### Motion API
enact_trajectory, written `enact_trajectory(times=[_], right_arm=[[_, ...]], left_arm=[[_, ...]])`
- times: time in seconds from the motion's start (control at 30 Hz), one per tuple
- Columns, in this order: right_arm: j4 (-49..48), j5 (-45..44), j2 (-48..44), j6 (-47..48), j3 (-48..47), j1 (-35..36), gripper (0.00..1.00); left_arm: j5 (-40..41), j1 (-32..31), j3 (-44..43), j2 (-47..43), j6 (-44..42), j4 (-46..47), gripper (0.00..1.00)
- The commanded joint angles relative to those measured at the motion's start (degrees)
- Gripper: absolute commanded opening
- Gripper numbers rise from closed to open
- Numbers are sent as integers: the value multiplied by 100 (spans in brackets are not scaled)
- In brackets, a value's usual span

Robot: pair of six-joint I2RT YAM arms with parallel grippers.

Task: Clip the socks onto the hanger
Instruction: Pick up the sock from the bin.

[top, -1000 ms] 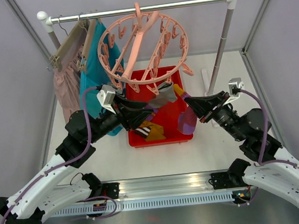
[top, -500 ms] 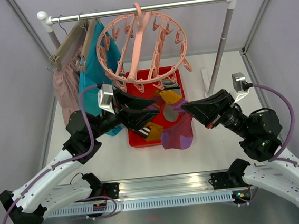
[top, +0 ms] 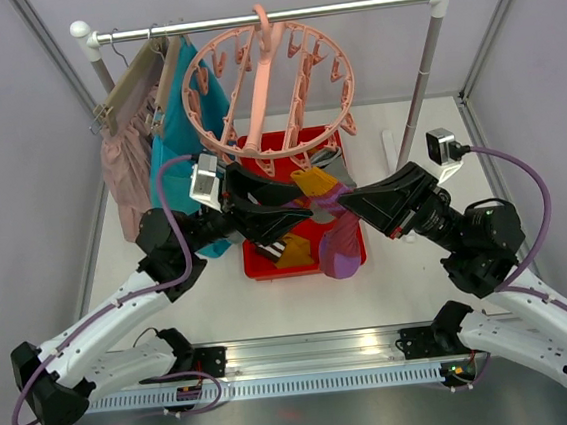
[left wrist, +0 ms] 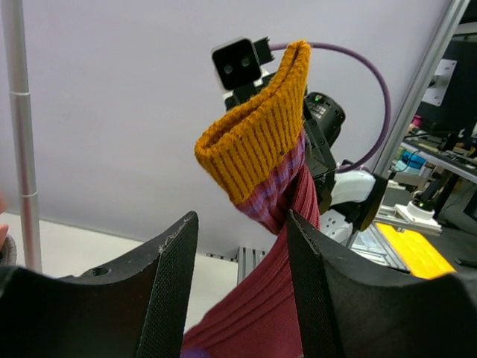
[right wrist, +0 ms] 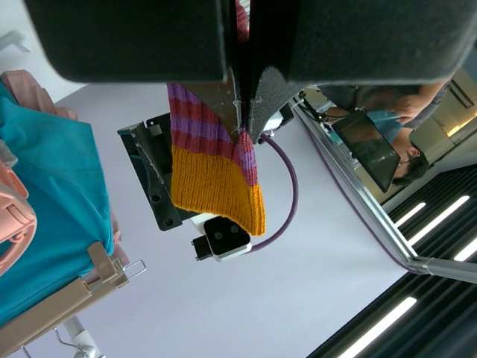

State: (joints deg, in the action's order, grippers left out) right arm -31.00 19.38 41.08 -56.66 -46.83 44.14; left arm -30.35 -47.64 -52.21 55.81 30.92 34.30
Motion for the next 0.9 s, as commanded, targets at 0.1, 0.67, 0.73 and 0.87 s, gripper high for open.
enact_trajectory(times=[0.1,0.67,0.73,0.87], right_arm=[[-617,110,111,-310,-169,42,0],[-1074,215,313,-591,7,33,0],[-1145,224,313,-626,25,33,0],[-1057,233,322,-600,51,42,0]], left_arm=[[-375,0,184,149,608,1499,57],[-94,-9,149,351,661,1773,57],[11,-9,158,351,617,1746,57],[-15,-9,176,351,600,1895,57]])
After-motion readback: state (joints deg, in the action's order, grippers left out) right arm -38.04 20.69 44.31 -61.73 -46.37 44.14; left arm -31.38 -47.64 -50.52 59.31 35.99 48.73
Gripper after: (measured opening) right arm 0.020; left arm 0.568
